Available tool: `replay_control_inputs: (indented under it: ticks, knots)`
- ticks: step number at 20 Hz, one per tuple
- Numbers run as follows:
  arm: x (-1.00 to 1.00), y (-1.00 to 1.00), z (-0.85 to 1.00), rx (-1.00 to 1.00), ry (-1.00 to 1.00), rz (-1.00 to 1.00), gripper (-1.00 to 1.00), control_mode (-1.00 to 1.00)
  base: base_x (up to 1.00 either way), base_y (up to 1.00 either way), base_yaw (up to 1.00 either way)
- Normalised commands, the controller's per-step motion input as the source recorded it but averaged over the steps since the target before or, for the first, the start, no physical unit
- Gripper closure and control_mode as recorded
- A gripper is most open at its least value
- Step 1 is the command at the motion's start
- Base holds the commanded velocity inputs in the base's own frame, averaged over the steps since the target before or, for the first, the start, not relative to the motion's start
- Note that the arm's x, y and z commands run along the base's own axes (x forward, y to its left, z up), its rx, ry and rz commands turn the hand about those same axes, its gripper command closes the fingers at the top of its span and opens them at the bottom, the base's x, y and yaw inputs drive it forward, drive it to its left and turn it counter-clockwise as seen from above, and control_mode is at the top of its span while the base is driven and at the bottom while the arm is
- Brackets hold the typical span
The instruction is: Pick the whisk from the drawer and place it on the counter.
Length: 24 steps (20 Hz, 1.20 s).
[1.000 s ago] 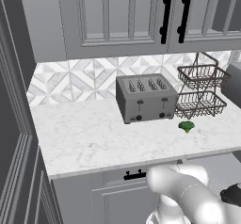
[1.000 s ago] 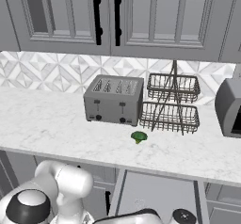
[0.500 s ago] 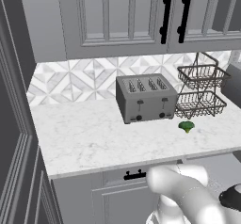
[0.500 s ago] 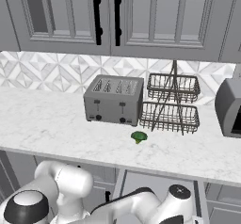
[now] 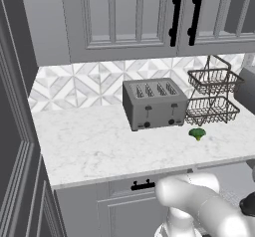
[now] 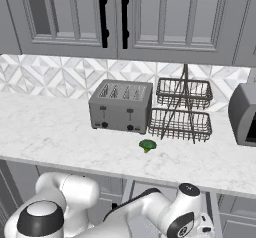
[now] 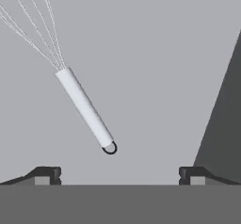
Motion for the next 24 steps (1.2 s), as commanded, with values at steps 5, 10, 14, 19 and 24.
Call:
replay_control_inputs:
  ticks: [5,10,14,19,24]
  knots:
    - [-0.13,0.41,-0.29,0.0,0.0,0.09,-1.0,-1.0,0.0,0.0,0.0]
    - [-0.03,0.4,-0.3,0.0,0.0,0.06,-1.0,-1.0,0.0,0.0,0.0]
    - [0.03,0.13,-0.14,0.0,0.0,0.04,-1.0,-1.0,0.0,0.0,0.0]
    - [0.12,0.02,-0.16,0.0,0.0,0.0,-1.0,-1.0,0.0,0.0,0.0]
    - [0.28,0.03,-0.16,0.0,0.0,0.0,-1.0,-1.0,0.0,0.0,0.0]
